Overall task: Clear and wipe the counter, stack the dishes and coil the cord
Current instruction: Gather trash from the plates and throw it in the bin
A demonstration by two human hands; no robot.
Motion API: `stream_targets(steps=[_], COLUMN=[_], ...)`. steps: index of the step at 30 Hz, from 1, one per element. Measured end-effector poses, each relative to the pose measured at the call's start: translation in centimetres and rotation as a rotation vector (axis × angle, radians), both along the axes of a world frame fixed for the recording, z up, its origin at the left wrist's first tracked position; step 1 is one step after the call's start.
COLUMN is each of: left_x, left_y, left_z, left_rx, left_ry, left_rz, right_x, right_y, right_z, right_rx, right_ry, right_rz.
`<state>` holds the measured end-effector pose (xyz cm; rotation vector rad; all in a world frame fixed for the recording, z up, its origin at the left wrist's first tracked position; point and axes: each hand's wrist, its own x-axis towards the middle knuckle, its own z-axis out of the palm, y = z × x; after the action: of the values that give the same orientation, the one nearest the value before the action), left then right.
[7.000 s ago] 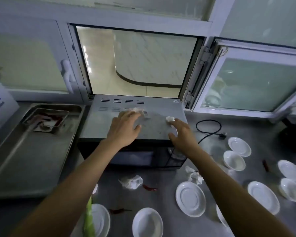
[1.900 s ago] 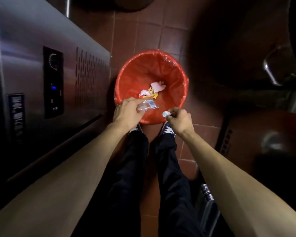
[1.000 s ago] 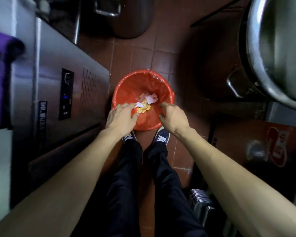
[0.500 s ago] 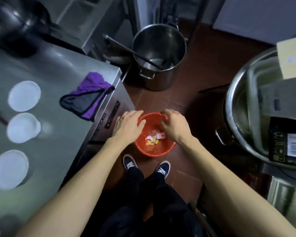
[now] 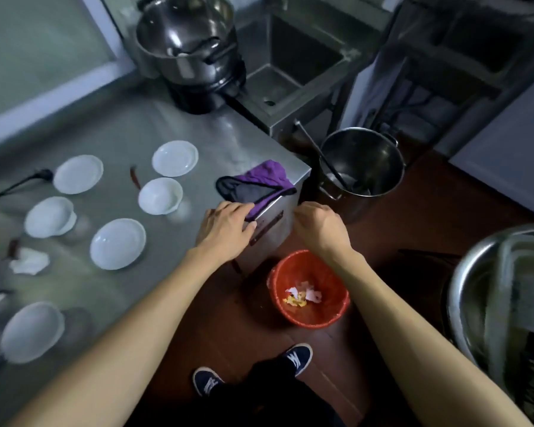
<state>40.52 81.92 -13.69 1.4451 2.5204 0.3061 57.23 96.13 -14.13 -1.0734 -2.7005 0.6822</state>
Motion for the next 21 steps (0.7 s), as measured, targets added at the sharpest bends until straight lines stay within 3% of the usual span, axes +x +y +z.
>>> stream_targets(steps=[21], left_x=[-13.6], left_y=[-33.3], left_z=[3.5], left_rx=[0.083], left_ry=[0.022], left_rz=[0.489], right_x=[-21.7], right_y=[-27.3], right_z=[5.6], right_rx=[-0.057], right_ry=[-0.019], right_rz=[0.421])
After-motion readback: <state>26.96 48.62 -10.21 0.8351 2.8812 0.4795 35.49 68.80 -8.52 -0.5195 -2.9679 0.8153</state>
